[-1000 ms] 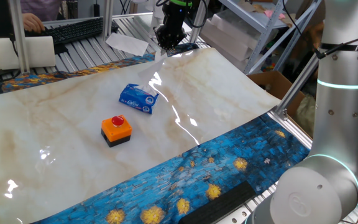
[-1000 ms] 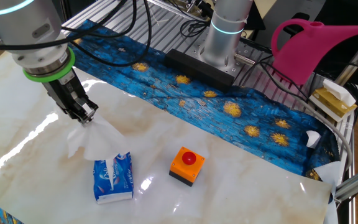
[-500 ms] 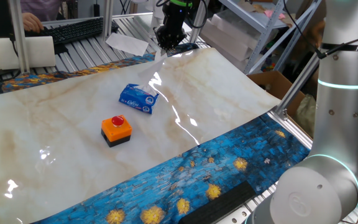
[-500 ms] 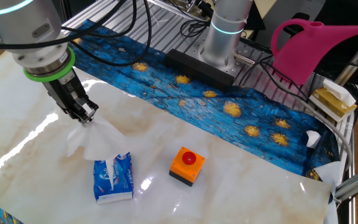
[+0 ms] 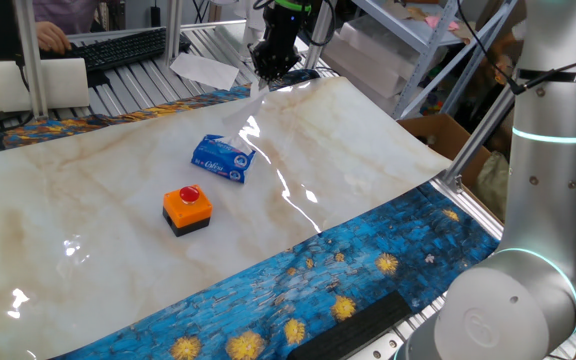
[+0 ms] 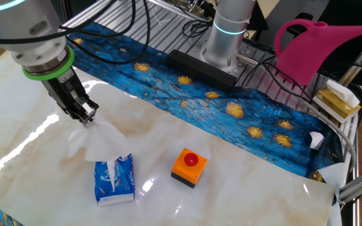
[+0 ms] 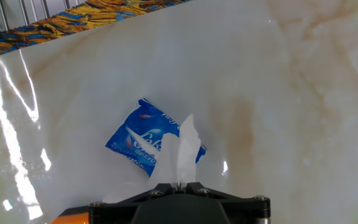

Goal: Pull out a napkin

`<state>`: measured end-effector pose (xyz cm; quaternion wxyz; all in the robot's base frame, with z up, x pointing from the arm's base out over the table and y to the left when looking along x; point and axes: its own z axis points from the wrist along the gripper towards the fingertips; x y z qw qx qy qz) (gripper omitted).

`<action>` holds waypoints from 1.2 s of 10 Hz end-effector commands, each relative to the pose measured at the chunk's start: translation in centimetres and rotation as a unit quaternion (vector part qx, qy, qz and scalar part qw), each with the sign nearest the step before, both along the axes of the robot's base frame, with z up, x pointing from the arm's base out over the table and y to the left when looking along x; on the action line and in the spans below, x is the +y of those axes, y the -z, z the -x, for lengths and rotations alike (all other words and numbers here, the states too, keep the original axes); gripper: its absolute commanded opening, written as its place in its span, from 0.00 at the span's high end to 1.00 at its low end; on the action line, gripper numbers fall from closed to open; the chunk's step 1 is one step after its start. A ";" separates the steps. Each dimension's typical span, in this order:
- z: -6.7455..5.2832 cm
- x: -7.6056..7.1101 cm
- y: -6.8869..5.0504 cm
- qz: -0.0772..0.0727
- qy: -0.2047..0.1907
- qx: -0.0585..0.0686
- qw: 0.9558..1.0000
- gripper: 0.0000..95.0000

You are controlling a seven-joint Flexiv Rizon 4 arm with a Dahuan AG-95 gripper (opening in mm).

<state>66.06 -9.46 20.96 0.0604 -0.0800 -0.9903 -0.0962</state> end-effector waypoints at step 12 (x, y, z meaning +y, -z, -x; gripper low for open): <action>0.0 0.0 0.0 -0.028 0.001 0.000 1.000 1.00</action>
